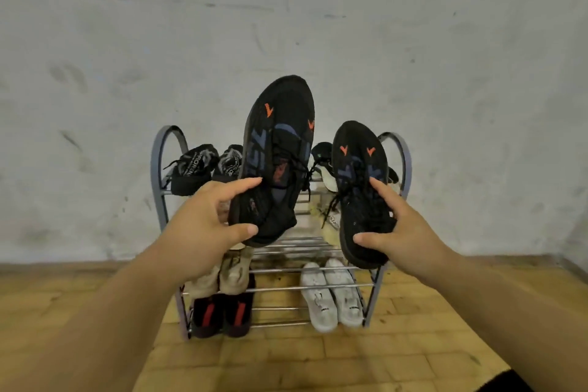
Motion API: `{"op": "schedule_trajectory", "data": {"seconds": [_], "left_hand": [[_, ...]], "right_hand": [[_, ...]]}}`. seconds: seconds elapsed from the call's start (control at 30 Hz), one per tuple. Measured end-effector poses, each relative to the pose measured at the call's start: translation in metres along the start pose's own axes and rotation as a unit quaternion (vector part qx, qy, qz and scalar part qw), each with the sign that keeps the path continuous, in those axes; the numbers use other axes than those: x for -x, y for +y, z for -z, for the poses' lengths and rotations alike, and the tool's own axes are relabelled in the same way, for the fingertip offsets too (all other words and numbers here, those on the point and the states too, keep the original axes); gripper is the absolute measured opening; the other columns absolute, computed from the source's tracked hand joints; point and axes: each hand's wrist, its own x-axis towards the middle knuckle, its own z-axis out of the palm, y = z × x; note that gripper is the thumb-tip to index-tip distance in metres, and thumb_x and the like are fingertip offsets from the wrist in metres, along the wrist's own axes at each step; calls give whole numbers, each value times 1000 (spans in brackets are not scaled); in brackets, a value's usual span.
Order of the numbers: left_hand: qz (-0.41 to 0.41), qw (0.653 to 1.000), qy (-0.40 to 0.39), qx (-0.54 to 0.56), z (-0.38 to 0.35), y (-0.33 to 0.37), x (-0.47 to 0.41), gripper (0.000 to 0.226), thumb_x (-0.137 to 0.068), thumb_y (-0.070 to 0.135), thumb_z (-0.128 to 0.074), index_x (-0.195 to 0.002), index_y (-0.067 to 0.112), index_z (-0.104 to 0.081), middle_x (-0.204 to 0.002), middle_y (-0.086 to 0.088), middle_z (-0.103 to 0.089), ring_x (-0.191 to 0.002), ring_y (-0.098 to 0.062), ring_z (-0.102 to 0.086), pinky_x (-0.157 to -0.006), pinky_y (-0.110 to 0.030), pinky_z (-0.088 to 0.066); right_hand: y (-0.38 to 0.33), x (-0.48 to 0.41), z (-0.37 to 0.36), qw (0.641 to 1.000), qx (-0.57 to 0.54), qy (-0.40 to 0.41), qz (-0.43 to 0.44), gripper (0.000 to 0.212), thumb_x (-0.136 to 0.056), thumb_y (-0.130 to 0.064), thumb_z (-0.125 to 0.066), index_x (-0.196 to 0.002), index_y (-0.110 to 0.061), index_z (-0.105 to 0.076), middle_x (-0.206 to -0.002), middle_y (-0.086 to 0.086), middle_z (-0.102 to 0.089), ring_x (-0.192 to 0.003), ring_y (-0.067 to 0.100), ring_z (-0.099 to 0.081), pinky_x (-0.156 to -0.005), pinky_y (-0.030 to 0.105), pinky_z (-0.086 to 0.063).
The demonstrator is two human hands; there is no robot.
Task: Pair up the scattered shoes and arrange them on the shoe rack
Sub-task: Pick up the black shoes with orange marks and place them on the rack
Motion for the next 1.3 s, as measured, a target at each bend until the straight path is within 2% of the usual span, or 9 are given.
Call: {"op": "schedule_trajectory", "data": {"seconds": [0.13, 0.27, 0.47, 0.6, 0.7, 0.77, 0.97, 1.1, 1.3], "left_hand": [[38, 996, -83, -8, 29, 0, 19, 68, -86, -1, -77, -125, 52, -60, -125, 21, -62, -100, -6, -73, -78, -23, -60], [105, 972, -212, 1, 44, -12, 33, 68, -85, -9, -74, -127, 43, -63, -108, 9, -78, -103, -12, -74, -84, -24, -58], [159, 905, -360, -159, 35, -36, 37, 64, -81, 13, -83, -126, 53, -63, -123, 26, -62, -96, 9, -65, -95, -25, -49], [200, 824, -443, -293, 23, -41, 35, 64, -87, 25, -79, -139, 50, -53, -123, 20, -52, -111, -9, -55, -98, -30, -44], [240, 806, -448, -303, 14, -59, 30, 63, -86, 25, -81, -140, 48, -55, -130, 11, -51, -120, -20, -56, -100, -40, -53], [262, 809, -440, -289, 7, -75, 25, 63, -85, 25, -82, -138, 48, -56, -133, 9, -52, -119, -23, -58, -95, -38, -57], [290, 834, -405, -238, -32, -108, -3, 66, -90, 18, -78, -146, 41, -51, -157, 2, -38, -131, -30, -51, -71, -29, -55], [242, 821, -422, -298, -50, -123, -21, 71, -87, 23, -80, -148, 42, -48, -157, 1, -41, -126, -29, -55, -88, -38, -60], [233, 807, -451, -301, -54, -143, -41, 70, -87, 27, -80, -148, 42, -48, -155, 5, -42, -128, -28, -54, -94, -41, -58]], "right_hand": [[-5, -2, 9, 1000, 18, -4, 3, 97, -82, -11, -84, -150, -55, -31, -141, -16, -47, -123, 11, -52, -88, 22, -53], [-3, -1, 13, 998, 54, -20, 29, 98, -82, -12, -84, -147, -60, -28, -140, -19, -47, -120, 6, -51, -75, 7, -51], [-7, 0, 9, 984, 110, -136, 39, 96, -82, -13, -83, -148, -61, -32, -138, -30, -47, -122, -1, -52, -97, 22, -49], [2, 0, 8, 927, 212, -311, -12, 89, -81, -18, -84, -141, -67, -39, -137, -31, -52, -120, -4, -56, -98, 26, -49], [23, 1, 2, 886, 243, -383, -100, 84, -78, -19, -85, -139, -60, -45, -130, -23, -58, -113, 3, -60, -95, 29, -51], [41, -1, -4, 874, 252, -386, -156, 83, -77, -17, -85, -141, -53, -47, -130, -14, -59, -113, 12, -60, -96, 35, -51], [98, -19, -27, 890, 222, -298, -263, 92, -76, -14, -87, -152, -41, -43, -154, 1, -43, -132, 29, -47, -107, 44, -45], [126, -30, -56, 903, 199, -250, -286, 99, -75, -10, -87, -157, -33, -37, -164, 1, -31, -143, 33, -38, -111, 48, -41], [152, -55, -91, 902, 167, -270, -292, 98, -80, -15, -86, -158, -37, -32, -163, 2, -31, -144, 33, -37, -108, 44, -44]]}}
